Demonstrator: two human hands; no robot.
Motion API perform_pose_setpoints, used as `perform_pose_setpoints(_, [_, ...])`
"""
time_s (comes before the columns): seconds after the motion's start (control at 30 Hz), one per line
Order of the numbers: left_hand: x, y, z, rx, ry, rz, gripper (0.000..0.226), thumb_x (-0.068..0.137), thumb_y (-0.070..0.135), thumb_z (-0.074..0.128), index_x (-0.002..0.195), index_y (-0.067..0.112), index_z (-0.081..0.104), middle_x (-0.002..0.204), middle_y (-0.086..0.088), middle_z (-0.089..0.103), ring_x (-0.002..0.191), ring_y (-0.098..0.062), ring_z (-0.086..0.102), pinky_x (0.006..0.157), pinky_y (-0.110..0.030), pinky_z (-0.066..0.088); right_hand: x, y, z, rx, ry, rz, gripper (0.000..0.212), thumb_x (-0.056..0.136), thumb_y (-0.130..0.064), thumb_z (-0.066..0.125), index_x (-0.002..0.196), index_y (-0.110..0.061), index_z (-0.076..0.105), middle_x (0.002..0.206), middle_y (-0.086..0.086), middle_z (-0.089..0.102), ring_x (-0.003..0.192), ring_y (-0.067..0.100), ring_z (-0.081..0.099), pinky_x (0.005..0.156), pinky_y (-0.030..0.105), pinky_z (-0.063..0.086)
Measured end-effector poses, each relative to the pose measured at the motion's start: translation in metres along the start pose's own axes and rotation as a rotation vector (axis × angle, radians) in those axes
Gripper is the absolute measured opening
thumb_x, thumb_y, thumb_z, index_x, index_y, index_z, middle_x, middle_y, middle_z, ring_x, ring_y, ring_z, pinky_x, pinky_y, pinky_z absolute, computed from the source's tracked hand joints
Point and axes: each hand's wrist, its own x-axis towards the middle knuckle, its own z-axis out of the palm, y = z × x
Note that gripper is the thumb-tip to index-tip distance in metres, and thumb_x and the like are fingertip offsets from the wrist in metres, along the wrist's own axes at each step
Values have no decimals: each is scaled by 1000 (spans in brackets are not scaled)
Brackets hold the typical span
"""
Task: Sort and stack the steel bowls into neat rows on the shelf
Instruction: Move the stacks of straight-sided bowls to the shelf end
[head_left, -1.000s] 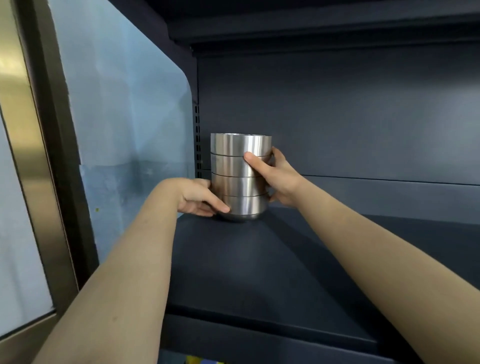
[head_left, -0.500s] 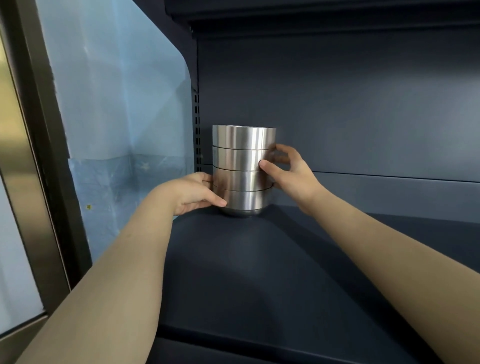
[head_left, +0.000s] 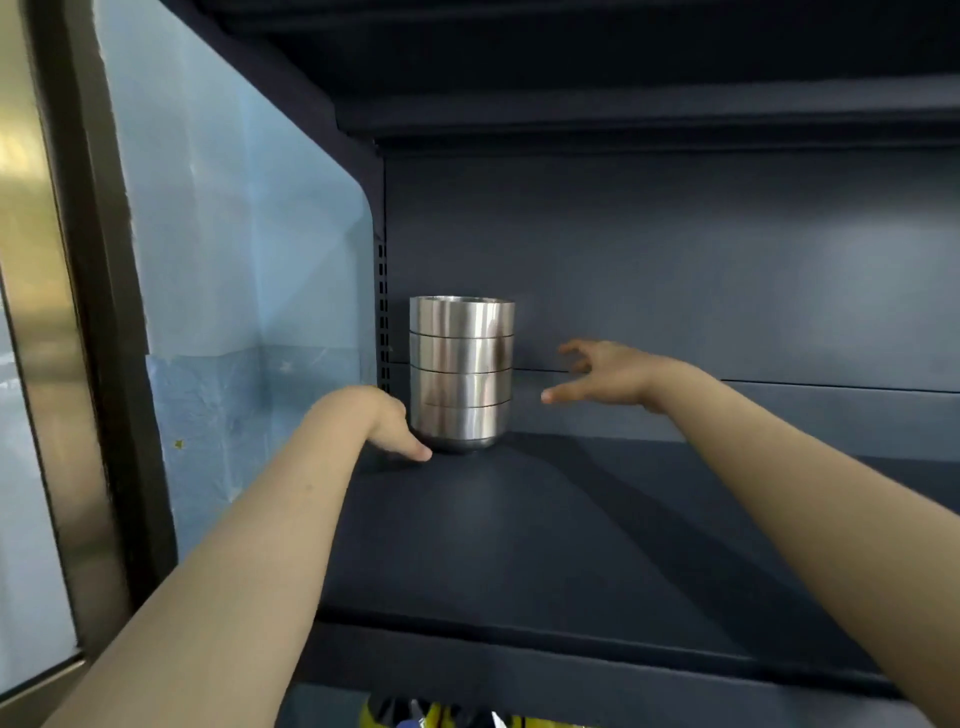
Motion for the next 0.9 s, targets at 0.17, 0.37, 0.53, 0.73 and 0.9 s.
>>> perform_pose_setpoints(0.17, [-39,58,-24,-23,-71,107,67,87,57,60,130,6,56,127,-8,61,116,-24,60,102,-40,48,-75,18,-68,-454,-120,145,81,78,-50,73,145,-19,39,148,-1,44,133,21,45,112,40,35])
perform_pose_setpoints(0.37, [-99,203,-14,0,186,462,58,90,50,58,139,20,50,142,4,50,125,-21,52,106,-38,42,-199,78,-145,-555,-36,254,74,83,-44,70,144,-17,40,146,1,47,131,23,47,111,37,36])
perform_pose_setpoints(0.53, [-170,345,13,-78,195,729,57,93,41,59,142,15,47,144,0,49,128,-21,50,108,-38,39,-341,155,-219,-523,70,455,76,81,-44,72,145,-22,38,147,-3,45,130,21,46,112,38,33])
perform_pose_setpoints(0.73, [-284,514,61,-302,66,1110,52,92,40,60,139,19,50,142,2,51,128,-16,49,107,-33,37,-533,240,-283,-526,211,684,72,79,-39,76,140,-17,45,141,0,52,125,18,52,110,33,36])
perform_pose_setpoints(0.9, [-370,627,91,-239,-4,1323,54,95,36,58,143,15,45,144,-1,50,129,-18,49,101,-28,36,-652,273,-324,-514,333,825,69,80,-37,75,139,-16,47,139,-1,54,125,20,53,110,34,36])
